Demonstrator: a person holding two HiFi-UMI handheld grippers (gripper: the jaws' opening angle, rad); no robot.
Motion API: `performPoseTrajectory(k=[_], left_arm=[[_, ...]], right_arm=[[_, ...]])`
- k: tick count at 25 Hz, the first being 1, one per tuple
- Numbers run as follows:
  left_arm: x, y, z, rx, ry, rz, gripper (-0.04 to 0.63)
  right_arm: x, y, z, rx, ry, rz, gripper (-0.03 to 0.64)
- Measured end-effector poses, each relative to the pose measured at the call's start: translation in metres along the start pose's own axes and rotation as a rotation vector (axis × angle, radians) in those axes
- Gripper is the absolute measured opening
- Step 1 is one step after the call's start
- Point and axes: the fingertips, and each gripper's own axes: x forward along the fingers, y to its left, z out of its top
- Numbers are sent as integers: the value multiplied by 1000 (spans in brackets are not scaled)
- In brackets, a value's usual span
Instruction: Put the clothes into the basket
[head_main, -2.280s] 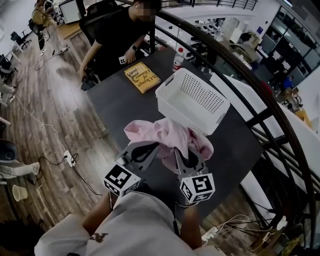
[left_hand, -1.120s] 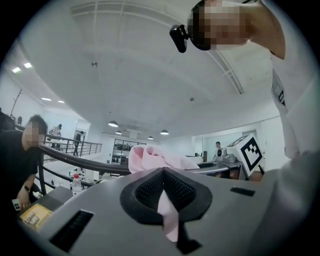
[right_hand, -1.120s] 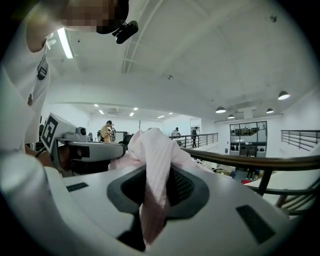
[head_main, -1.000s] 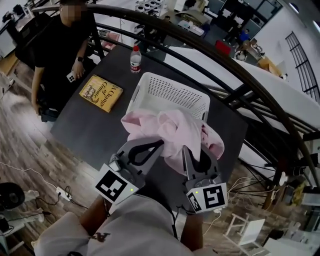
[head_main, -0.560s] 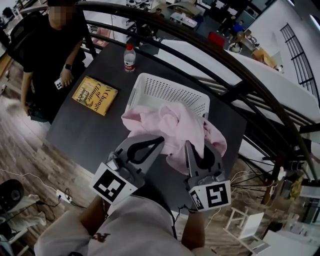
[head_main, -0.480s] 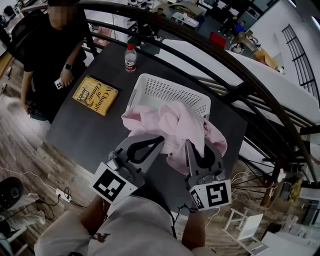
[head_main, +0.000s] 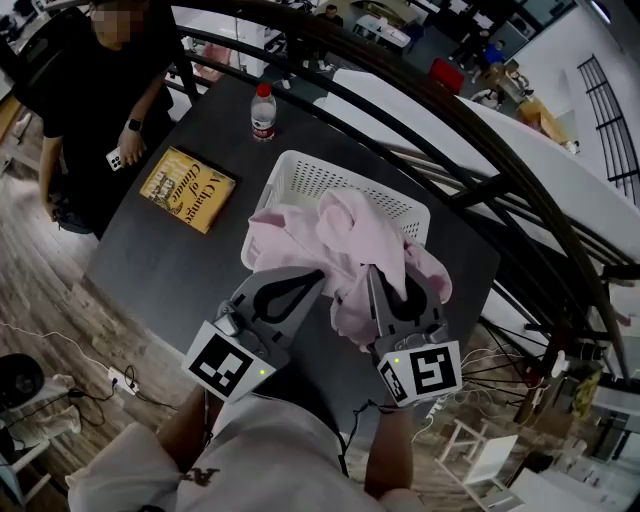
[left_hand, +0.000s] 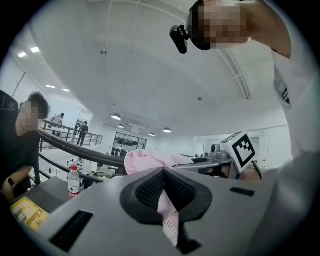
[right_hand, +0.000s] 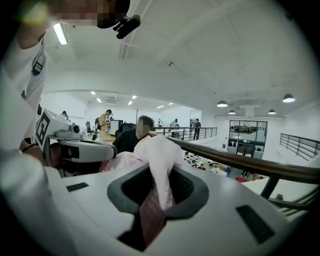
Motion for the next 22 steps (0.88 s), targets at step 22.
performPoseTrajectory(k=[22], left_arm=[[25,48,-55,-75,115,60,5]], right_arm=[[95,-10,-94,-15,280,135,81]])
